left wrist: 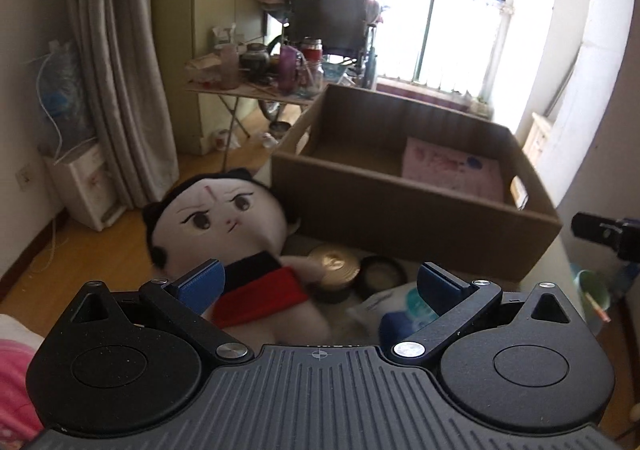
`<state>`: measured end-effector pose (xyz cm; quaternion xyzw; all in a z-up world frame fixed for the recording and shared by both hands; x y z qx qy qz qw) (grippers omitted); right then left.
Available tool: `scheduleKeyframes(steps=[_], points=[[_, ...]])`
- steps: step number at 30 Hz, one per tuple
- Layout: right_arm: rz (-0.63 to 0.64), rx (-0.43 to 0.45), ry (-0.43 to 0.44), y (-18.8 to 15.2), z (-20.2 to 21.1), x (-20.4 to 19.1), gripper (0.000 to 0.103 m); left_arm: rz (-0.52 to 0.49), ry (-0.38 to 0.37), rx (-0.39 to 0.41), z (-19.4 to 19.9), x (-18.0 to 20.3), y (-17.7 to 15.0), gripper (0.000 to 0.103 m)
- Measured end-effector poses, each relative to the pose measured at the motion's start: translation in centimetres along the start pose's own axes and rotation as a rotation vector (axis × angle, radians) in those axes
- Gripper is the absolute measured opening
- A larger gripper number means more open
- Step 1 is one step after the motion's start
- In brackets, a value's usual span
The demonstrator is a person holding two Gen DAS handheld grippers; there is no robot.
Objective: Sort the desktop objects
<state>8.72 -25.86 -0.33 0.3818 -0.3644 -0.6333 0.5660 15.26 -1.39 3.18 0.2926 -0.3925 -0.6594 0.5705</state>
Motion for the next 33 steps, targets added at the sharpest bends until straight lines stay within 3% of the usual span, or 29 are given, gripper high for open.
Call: scheduleKeyframes(steps=[7, 11, 18, 22, 28, 33], points=[[-0.018, -0.055, 0.023, -2.1, 0.1, -2.3, 0.103, -0.053, -0.011, 0.039, 1.7, -0.6, -1.4, 0.103], [-0.046, -0.061, -0.005, -2.9, 0.6, -2.6, 0.103, -0.056, -0.061, 0.003, 1.9, 0.1, -2.5, 0.103], [-0.033, 0.001, -0.059, -2.6, 1.1, -1.5, 0.103, -0.093, -0.155, -0.015, 1.4, 2.4, -3.3, 0.103], [-0.024, -0.013, -0.01, -2.9, -0.2, -1.4, 0.103, -0.116, -0.228, -0.043, 0.5, 4.5, -4.0, 0.103], [-0.119, -0.13, 0.112, -4.7, -3.9, -1.4, 0.102, -0.123, -0.242, -0.181, -2.6, 6.1, -6.5, 0.103], [-0.155, -0.272, 0.214, -6.8, -7.4, -2.5, 0.086, -0.104, -0.242, -0.27, -4.4, 6.3, -7.9, 0.103]])
Point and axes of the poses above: each gripper's, at about its wrist camera, not at the fingertips, and z roughly against the way its jaws point, x to its right, y to its top, the point moved 10 cm from there along -z, roughly the way its jaws point, and after that the axes turned 8 degrees about x, right-handed, at the moved point
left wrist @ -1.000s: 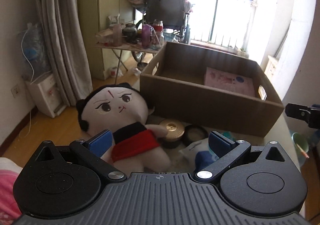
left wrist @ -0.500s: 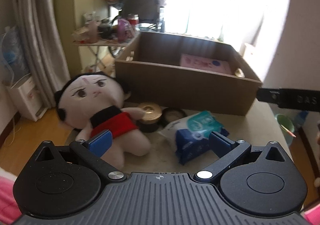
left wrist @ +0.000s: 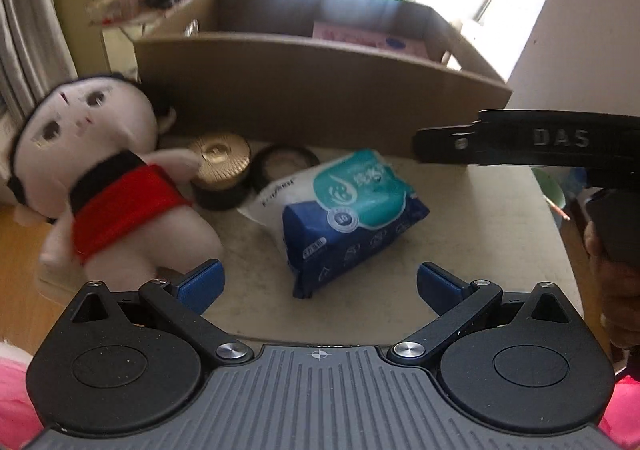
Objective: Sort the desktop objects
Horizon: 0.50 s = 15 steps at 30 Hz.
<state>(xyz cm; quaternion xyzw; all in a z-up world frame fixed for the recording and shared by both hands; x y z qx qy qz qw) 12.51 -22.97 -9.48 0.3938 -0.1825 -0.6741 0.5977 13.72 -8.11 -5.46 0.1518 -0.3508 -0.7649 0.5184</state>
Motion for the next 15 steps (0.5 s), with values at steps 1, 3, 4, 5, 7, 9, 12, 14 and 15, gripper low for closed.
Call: scheduleKeyframes(steps=[1, 3, 4, 5, 7, 9, 12, 14, 15], points=[[-0.008, -0.027, 0.019, -0.2, -0.8, -0.1, 0.085, 0.008, -0.002, -0.016, -0.4, 0.0, -0.1, 0.103], [-0.025, -0.072, 0.035, -0.5, -2.1, 0.0, 0.08, 0.028, -0.005, -0.038, -1.2, -0.1, -0.1, 0.103], [-0.032, -0.092, 0.041, -0.7, -2.7, 0.1, 0.079, 0.034, -0.006, -0.046, -1.5, 0.0, -0.1, 0.103], [-0.043, -0.111, 0.044, -0.8, -3.2, 0.3, 0.078, 0.039, -0.007, -0.052, -1.8, 0.0, 0.0, 0.103], [-0.07, -0.143, 0.052, -1.0, -4.0, 0.6, 0.076, 0.046, -0.011, -0.065, -2.2, 0.2, 0.0, 0.103], [-0.105, -0.166, 0.059, -1.3, -4.5, 0.8, 0.074, 0.049, -0.016, -0.078, -2.7, 0.4, 0.0, 0.103], [-0.152, -0.196, 0.089, -1.6, -4.9, 0.9, 0.071, 0.053, -0.023, -0.102, -3.4, 0.4, -0.2, 0.103], [-0.182, -0.215, 0.108, -1.8, -5.1, 0.9, 0.071, 0.05, -0.026, -0.11, -3.7, 0.5, -0.3, 0.103], [-0.188, -0.218, 0.108, -1.8, -5.1, 1.0, 0.07, 0.047, -0.028, -0.112, -3.8, 0.5, -0.3, 0.103]])
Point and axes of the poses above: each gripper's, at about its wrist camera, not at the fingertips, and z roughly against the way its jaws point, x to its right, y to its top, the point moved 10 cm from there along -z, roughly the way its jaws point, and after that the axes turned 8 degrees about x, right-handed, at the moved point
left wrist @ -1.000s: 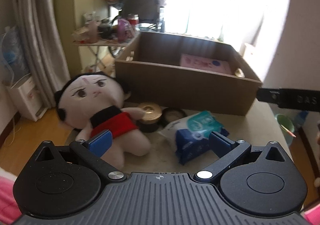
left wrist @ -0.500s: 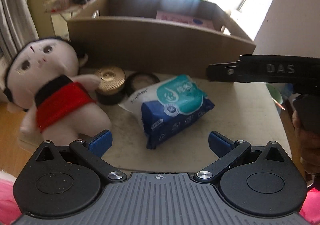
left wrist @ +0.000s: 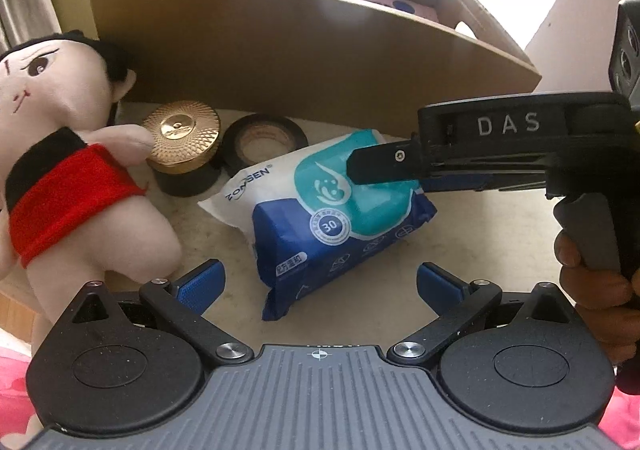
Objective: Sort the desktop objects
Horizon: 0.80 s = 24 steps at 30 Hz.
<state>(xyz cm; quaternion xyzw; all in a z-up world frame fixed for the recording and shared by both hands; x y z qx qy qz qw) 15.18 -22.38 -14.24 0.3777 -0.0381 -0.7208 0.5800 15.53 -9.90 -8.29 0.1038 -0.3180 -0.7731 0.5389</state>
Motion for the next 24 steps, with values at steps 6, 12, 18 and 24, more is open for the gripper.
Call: scheduleKeyframes(steps=[6, 12, 18, 24], points=[[-0.007, -0.019, 0.007, 0.2, 0.0, 0.3, 0.067, 0.01, -0.016, -0.021, -0.5, -0.1, -0.3, 0.102], [-0.024, -0.045, 0.022, 0.0, 0.2, 0.3, 0.067, 0.012, -0.042, -0.029, -0.6, 0.3, -0.7, 0.102], [-0.034, -0.061, 0.032, -0.2, 0.5, 0.3, 0.067, 0.0, -0.052, -0.027, -0.4, 0.6, -1.2, 0.102], [-0.04, -0.07, 0.04, -0.2, 0.6, 0.3, 0.068, 0.006, -0.059, -0.025, -0.2, 0.6, -1.4, 0.102]])
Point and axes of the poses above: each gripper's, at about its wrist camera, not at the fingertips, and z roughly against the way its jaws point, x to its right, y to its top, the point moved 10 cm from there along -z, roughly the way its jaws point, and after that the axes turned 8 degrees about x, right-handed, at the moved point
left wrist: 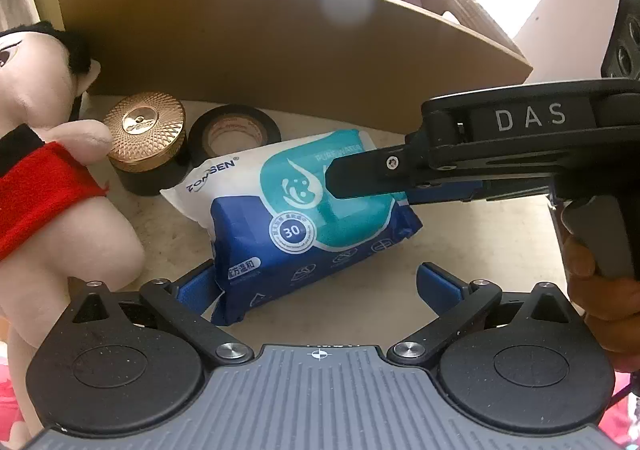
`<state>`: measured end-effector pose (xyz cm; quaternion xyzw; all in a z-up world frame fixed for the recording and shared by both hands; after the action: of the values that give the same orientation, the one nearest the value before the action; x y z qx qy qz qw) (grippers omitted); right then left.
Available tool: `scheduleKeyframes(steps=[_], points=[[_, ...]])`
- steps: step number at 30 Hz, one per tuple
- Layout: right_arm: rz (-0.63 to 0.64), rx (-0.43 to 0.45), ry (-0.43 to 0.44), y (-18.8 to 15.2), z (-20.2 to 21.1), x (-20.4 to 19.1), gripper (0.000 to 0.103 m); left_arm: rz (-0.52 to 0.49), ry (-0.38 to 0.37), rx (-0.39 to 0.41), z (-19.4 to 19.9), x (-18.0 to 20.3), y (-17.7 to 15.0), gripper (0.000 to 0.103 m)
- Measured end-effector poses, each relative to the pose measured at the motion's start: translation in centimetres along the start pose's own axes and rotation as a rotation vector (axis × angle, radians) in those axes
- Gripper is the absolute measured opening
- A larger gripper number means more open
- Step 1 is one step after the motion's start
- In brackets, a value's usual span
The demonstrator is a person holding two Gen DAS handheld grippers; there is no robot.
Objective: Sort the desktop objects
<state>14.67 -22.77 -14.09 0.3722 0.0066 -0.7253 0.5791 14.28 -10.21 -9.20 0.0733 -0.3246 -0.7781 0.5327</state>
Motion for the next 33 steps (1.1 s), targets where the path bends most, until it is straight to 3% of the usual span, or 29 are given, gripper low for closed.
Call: scheduleKeyframes(steps=[21, 33], points=[[-0.002, -0.002, -0.003, -0.8, 1.0, 0.0, 0.068, -0.022, -0.022, -0.01, -0.2, 1.3, 0.3, 0.103], [-0.025, 0.011, -0.023, -2.2, 3.0, 1.3, 0.068, -0.07, -0.051, -0.024, 0.4, 3.5, -1.3, 0.103]])
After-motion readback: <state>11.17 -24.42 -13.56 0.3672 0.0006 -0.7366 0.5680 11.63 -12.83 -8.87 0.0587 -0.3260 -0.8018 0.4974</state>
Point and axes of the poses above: each gripper's, at about its wrist camera, not at the fingertips, and z roughly against the way its jaws point, x to its right, y to its top, the point moved 10 cm from there along -z, roughly the way its jaws point, and after that the axes turned 8 degrees about x, right-handed, at the moved point
